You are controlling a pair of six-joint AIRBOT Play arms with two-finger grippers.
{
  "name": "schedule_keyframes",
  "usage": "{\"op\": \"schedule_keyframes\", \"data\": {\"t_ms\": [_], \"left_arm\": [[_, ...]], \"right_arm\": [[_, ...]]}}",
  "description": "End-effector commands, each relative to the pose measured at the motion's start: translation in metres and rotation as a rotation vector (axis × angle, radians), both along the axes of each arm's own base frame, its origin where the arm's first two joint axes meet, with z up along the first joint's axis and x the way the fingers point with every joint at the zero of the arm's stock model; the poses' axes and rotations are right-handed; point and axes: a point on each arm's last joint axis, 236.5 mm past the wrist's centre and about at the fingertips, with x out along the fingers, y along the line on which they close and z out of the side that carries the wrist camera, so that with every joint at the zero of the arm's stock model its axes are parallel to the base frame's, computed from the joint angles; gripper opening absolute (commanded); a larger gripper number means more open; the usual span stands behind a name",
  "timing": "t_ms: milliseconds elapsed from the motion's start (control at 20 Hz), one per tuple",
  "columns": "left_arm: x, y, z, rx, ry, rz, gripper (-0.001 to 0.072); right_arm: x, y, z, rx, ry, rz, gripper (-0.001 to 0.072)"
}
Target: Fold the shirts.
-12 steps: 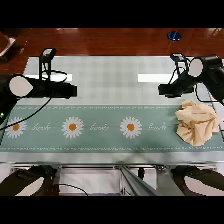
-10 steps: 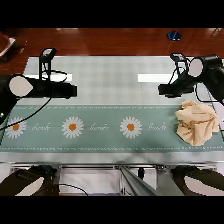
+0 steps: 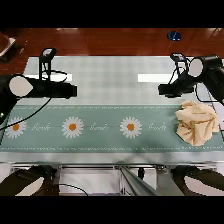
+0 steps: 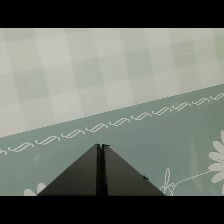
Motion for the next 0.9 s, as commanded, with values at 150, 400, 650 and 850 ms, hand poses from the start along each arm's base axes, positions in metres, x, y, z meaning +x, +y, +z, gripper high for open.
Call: {"op": "schedule_keyframes", "data": {"t_ms": [150,400,650,850], "left_arm": [[0.010,-0.001,0.005,-0.010,-0.043,0.013,0.0019],[0.037,-0.002,0.024,-0.044,-0.172,0.053,0.0018],[0.065,-0.001,0.039,-0.074,-0.293,0.097,0.0060],[0.054,-0.002,0.016,-0.051,-0.197,0.079,0.0510]], "right_arm": [[0.001,-0.004,0.000,-0.021,-0.006,0.003,0.0020],[0.030,-0.007,0.008,-0.033,-0.130,0.008,0.0020],[0.055,-0.020,0.025,-0.080,-0.240,0.016,0.0300],[0.005,-0.127,0.058,-0.452,-0.049,-0.021,0.0405]]}}
